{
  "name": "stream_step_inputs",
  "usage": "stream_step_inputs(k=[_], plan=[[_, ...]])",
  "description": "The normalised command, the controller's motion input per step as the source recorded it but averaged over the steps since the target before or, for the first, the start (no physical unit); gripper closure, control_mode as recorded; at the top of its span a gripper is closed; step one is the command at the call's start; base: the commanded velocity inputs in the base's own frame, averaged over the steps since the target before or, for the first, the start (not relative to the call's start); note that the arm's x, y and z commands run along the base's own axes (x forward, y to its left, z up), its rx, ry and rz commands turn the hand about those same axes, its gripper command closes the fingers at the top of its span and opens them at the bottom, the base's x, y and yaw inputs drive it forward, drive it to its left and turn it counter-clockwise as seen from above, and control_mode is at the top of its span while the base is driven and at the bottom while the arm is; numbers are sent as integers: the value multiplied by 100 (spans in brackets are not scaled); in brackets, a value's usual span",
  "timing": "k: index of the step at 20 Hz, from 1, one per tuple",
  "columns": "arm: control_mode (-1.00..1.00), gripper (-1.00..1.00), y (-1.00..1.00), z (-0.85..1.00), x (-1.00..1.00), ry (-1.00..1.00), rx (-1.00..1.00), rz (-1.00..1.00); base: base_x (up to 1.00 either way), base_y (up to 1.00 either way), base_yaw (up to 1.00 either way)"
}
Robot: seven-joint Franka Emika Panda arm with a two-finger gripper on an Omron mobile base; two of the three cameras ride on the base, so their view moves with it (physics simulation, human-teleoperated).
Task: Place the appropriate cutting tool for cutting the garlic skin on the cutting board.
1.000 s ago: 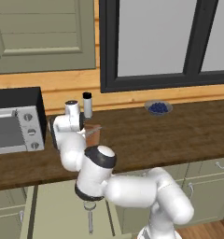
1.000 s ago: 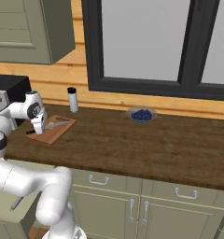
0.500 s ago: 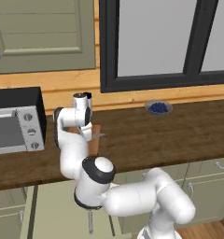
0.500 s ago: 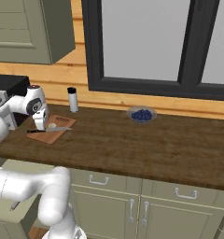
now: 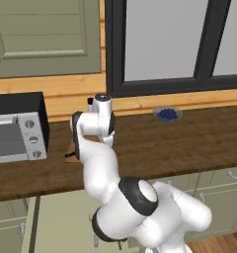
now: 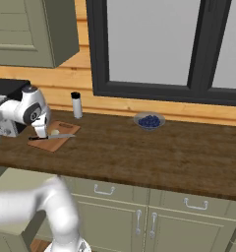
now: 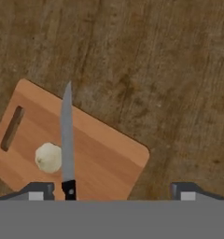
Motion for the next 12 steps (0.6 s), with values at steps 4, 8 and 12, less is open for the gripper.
stream_step_inputs(k=[4,8,12], plan=[[-100,-100,-72,30,-78,-16,9,0,0,0,0],[-100,-100,-33,74,-59,-22,2,0,0,0,0],[-100,-100,-15,80,-61,-33,0,0,0,0,0]])
